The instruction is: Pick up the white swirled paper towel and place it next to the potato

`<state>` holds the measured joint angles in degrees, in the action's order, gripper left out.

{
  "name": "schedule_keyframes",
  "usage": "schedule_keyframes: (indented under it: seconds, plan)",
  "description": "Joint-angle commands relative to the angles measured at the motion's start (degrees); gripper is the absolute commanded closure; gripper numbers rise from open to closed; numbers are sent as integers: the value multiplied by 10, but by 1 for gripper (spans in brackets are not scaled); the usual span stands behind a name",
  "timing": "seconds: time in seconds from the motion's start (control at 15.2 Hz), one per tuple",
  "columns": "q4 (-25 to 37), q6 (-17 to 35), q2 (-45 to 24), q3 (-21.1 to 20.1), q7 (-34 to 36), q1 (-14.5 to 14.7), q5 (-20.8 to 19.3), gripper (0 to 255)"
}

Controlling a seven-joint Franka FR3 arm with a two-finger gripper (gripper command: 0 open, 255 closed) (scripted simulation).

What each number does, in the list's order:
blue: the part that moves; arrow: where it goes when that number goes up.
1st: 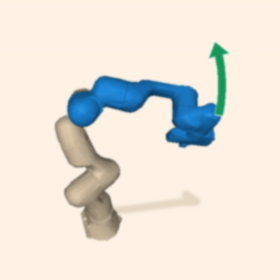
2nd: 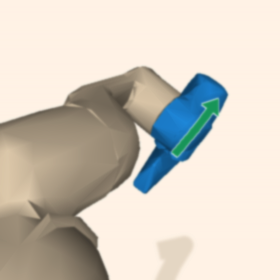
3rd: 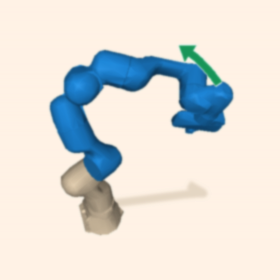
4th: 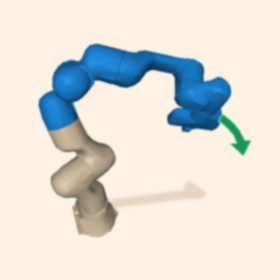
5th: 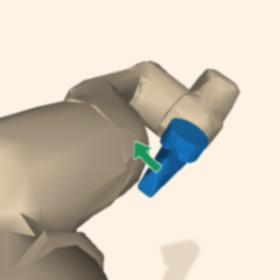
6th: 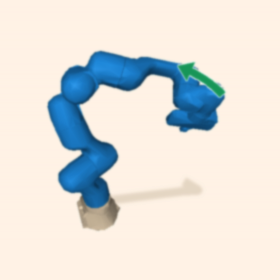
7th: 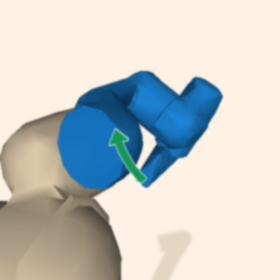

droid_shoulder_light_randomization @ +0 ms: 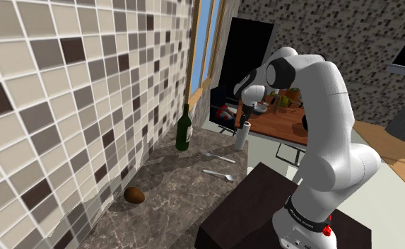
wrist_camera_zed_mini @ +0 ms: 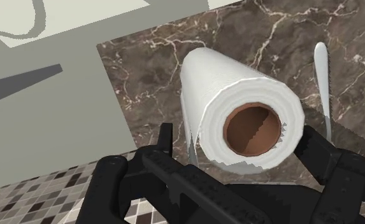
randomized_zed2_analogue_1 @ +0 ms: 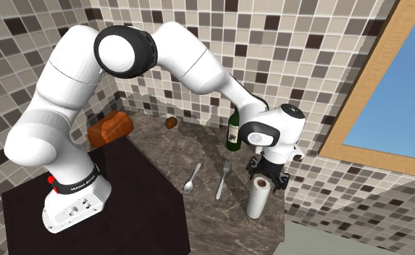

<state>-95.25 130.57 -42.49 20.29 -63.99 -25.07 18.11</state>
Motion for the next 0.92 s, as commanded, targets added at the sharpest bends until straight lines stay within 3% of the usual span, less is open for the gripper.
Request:
schedule_keyframes:
  seconds: [0.0,0.07,0.86]
  plan:
    - [0,0,0,0,0,0,0,0]
    - [0,0,0,0,0,0,0,255]
    - [-2,-14,16,5,3,4,-6,255]
